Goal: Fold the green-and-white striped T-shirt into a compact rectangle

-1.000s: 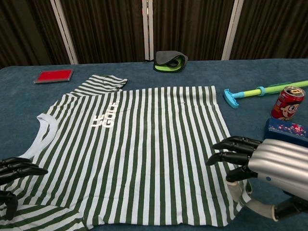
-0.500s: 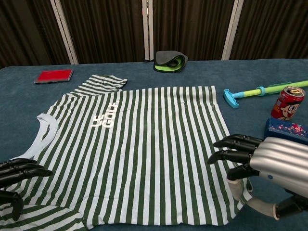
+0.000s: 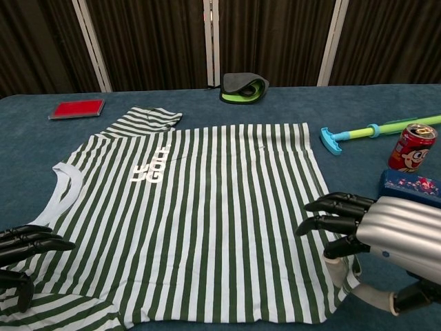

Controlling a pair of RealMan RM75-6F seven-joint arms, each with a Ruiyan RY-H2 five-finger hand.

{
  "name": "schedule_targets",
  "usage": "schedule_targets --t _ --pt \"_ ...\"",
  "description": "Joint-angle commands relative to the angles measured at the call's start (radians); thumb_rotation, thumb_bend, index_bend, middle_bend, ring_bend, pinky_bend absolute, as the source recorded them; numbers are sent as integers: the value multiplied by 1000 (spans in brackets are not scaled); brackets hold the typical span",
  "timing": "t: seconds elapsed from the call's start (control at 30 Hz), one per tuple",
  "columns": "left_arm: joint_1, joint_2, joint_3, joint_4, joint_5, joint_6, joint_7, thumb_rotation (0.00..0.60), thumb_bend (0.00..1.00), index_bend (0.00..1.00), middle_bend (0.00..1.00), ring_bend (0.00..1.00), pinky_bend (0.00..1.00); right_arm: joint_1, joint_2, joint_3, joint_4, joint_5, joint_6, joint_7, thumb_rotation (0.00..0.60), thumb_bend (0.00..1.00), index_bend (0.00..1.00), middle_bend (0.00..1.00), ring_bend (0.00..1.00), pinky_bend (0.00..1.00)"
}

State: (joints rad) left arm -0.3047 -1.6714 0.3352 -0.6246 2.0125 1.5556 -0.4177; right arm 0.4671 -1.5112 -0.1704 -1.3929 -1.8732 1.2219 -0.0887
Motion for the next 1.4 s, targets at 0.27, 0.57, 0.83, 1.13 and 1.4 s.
schedule_targets --t 0.27,0.57,0.83,1.13,1.4 --pt "-11 -15 4 4 -6 -2 -5 600 380 469 0 0 0 3 5 1 -10 0 -2 -8 600 480 722 170 0 0" --pt "-20 -18 12 -6 -7 -9 -9 600 531 502 0 0 0 5 11 3 -19 4 -4 -11 600 482 724 175 0 0" --pt "-22 -19 15 -20 -15 -10 -13 600 531 621 0 0 0 5 11 0 -20 2 -4 -9 600 482 724 176 0 0" --pt "-14 -15 2 -47 -46 -1 -62 600 532 853 0 0 0 7 9 -4 -9 -3 -2 5 600 482 729 181 0 0" --pt "-10 10 14 -74 -32 50 -85 600 542 875 0 0 0 34 38 -32 -10 -47 3 83 600 481 737 191 0 0"
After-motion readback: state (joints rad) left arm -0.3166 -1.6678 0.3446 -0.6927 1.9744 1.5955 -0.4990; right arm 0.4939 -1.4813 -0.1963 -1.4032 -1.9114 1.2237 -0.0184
